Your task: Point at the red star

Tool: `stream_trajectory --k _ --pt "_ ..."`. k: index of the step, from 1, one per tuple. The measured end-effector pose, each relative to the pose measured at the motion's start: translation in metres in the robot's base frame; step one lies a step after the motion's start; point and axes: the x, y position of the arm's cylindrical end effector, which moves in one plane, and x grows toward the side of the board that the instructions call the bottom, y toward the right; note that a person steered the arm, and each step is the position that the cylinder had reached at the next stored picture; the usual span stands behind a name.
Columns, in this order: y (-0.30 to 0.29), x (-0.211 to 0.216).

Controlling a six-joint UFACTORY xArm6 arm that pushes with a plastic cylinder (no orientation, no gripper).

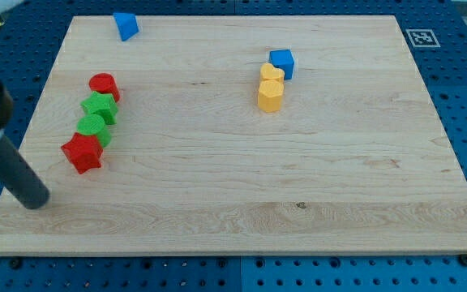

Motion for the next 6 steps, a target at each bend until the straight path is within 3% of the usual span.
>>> stream_trajectory --k 3,6 --pt "-0.012 -0.087" --pt "0.043 -0.087"
